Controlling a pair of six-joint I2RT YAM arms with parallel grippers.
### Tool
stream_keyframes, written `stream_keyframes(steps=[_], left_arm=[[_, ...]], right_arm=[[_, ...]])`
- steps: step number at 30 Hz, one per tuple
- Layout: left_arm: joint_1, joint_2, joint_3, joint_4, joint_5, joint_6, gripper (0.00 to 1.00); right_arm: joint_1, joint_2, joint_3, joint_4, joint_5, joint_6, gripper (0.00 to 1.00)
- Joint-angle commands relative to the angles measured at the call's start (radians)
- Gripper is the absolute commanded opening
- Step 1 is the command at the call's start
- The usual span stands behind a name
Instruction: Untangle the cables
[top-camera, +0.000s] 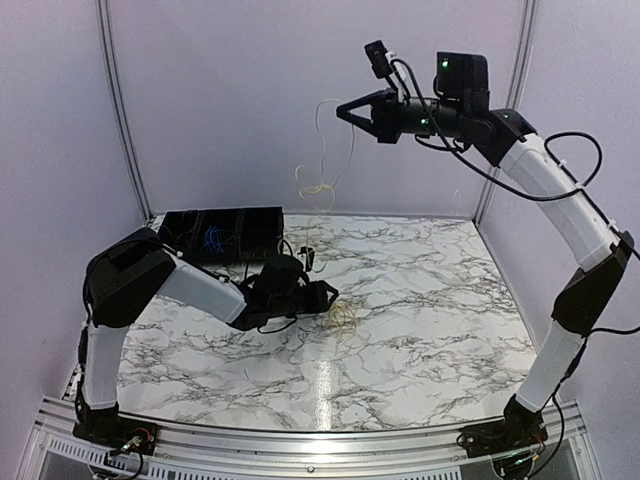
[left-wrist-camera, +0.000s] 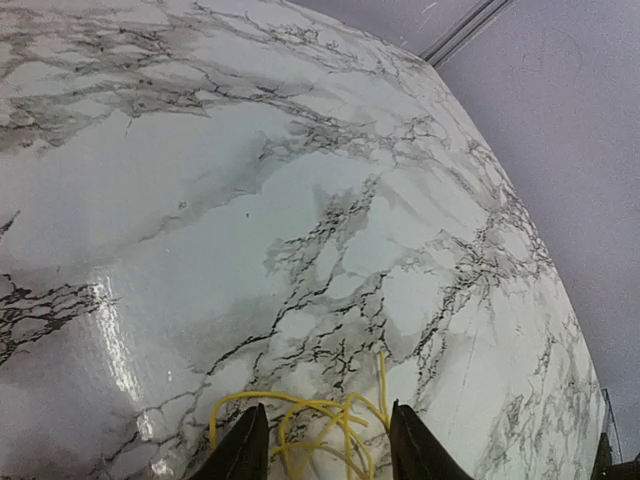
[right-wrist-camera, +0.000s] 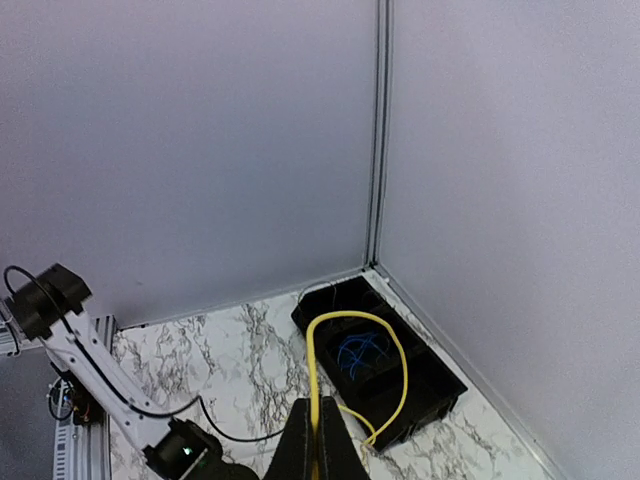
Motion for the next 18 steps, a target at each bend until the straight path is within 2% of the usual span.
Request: stream_keyframes(steps=[1,9,18], left_arm=[[-0.006,-0.190,-0.080,0.013,0.014,0.054,0.45],[-0.011,-0.426,-0.271,0.011,-0.008,0.114,0.50],[-0.016,-0.509,-0.298,-0.019,0.051,0.227,0.59]], right_arm=[[-0.019,-0.059,-0.123,0.063,0.037,-0.015,0.00],[-0.020,-0.079,-0.264,0.058,0.029,-0.016,0.00],[-0.020,-0.070,-0.257,0.070,0.021,0.017,0.00]])
